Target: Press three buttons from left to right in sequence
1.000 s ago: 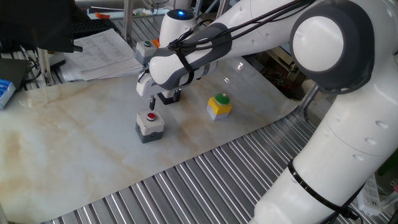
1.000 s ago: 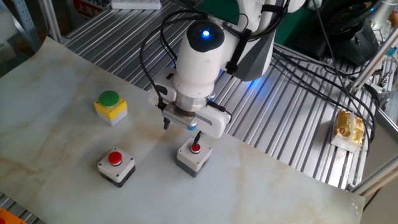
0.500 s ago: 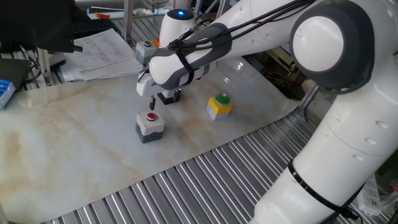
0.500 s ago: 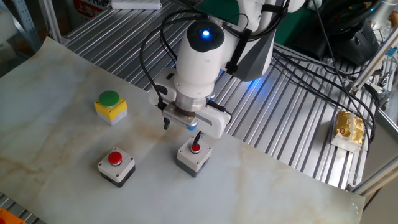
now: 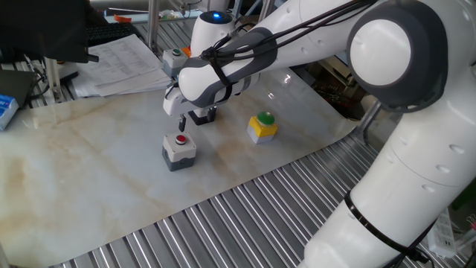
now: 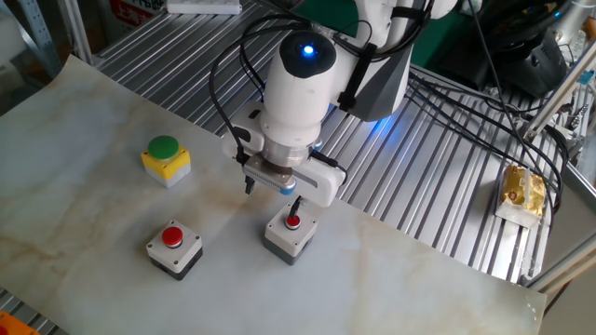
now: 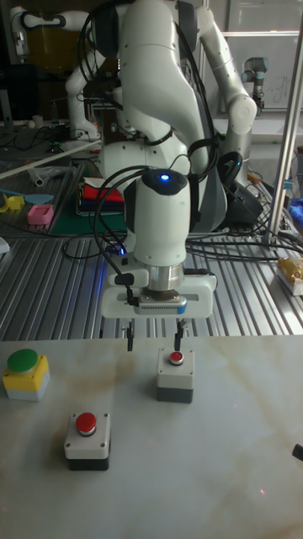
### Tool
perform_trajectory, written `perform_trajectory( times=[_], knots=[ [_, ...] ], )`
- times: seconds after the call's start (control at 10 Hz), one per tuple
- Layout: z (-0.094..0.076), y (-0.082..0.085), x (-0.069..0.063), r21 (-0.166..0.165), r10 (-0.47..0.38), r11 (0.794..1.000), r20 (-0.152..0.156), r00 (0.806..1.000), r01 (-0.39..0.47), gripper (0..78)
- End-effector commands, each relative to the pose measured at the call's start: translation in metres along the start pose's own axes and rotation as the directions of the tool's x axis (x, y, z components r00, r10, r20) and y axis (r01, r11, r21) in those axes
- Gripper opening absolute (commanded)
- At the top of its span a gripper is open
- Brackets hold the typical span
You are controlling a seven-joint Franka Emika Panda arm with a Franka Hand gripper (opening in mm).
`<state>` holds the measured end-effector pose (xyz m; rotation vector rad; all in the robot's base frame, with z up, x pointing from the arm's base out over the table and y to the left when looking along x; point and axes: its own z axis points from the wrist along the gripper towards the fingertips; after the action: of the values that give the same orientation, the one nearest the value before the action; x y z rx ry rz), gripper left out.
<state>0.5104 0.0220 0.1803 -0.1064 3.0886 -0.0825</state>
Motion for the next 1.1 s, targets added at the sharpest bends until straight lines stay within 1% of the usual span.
perform_trajectory(
  times=[0.1, 0.2, 0.3, 0.5, 0.7, 0.8, 0.9, 1.1],
  knots=[
    [0.018, -0.006, -0.005, -0.004, 0.017, 1.000, 0.024, 1.000, -0.017, 77.4],
    [0.024, -0.017, -0.008, -0.007, 0.003, 1.000, 0.027, 1.000, -0.003, 77.4],
    [0.025, -0.018, -0.009, -0.008, 0.005, 1.000, 0.025, 1.000, -0.005, 77.4],
    [0.021, -0.012, -0.007, -0.008, 0.020, 1.000, 0.016, 1.000, -0.019, 77.4],
    [0.013, 0.002, -0.003, -0.005, 0.047, 0.999, 0.006, 0.999, -0.047, 77.4],
    [0.012, 0.004, -0.002, -0.005, 0.051, 0.999, 0.005, 0.999, -0.051, 77.4],
    [0.008, 0.009, 0.000, -0.005, 0.065, 0.998, 0.003, 0.998, -0.065, 77.4],
    [0.006, 0.012, 0.001, -0.001, 0.070, 0.998, 0.003, 0.998, -0.070, 77.4]
  ],
)
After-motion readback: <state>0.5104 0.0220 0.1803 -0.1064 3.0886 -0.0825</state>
